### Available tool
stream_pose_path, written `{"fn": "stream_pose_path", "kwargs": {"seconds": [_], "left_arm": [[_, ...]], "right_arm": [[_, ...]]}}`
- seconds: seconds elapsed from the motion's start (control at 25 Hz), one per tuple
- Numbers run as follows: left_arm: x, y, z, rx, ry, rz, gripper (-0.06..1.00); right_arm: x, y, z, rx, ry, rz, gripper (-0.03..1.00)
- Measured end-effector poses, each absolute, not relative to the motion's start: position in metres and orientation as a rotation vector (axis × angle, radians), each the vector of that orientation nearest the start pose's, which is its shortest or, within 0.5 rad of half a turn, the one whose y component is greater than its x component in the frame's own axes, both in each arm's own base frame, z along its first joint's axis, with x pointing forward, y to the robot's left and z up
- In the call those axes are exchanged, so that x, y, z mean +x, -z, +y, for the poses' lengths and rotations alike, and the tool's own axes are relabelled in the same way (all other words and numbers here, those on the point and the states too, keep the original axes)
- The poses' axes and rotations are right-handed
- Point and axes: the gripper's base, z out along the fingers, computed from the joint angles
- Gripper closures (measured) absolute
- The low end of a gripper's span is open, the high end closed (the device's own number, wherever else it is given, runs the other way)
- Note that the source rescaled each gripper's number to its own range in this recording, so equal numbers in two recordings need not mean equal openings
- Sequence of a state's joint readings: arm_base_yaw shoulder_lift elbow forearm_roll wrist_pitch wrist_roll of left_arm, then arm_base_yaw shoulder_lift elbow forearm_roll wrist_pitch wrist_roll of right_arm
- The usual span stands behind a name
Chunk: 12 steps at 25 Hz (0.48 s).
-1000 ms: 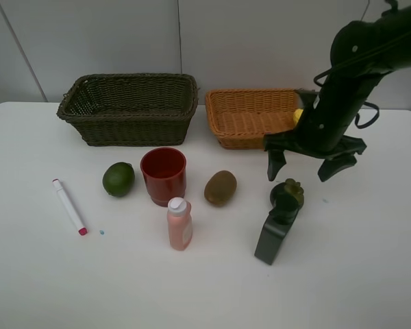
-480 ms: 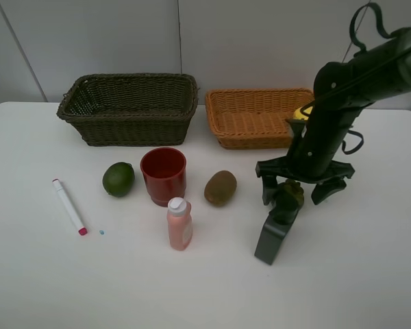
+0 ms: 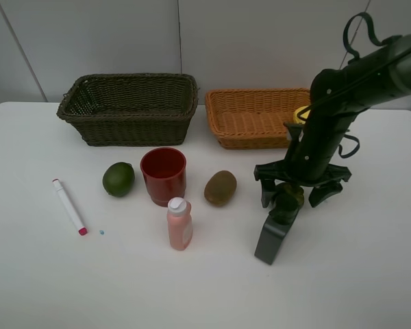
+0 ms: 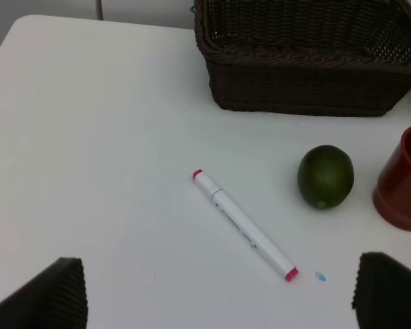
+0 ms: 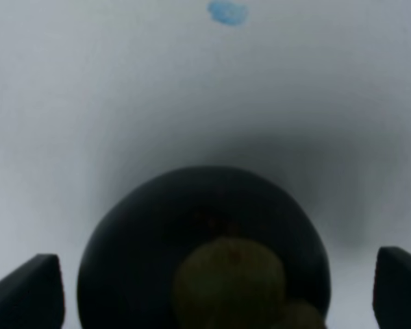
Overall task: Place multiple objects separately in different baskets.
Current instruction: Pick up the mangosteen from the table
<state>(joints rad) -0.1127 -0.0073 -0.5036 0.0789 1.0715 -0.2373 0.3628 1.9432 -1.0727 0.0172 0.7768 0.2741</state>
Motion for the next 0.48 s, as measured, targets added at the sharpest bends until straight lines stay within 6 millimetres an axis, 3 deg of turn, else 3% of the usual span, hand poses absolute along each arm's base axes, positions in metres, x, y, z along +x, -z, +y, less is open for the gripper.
{"fn": "stream_pose_path", "kwargs": {"seconds": [0.08,0.16,0.48], "left_arm": [[-0.0063,-0.2775,0.0071,-0.132,0.124,2.04,-0.06],[-0.0063,-0.2775,0.0071,-0.132,0.124,2.04,-0.06],[-0.0063,-0.2775,0.0071,-0.132,0.124,2.04,-0.06]], "right_arm": [[0.3108,-0.1196,0.1192,-0.12,-0.023,3.133,0.18],[0.3108,-0.1196,0.1192,-0.121,-0.023,3.132,0.48],[0.3108,-0.1196,0.1192,-0.121,-0.023,3.132,0.46]]}}
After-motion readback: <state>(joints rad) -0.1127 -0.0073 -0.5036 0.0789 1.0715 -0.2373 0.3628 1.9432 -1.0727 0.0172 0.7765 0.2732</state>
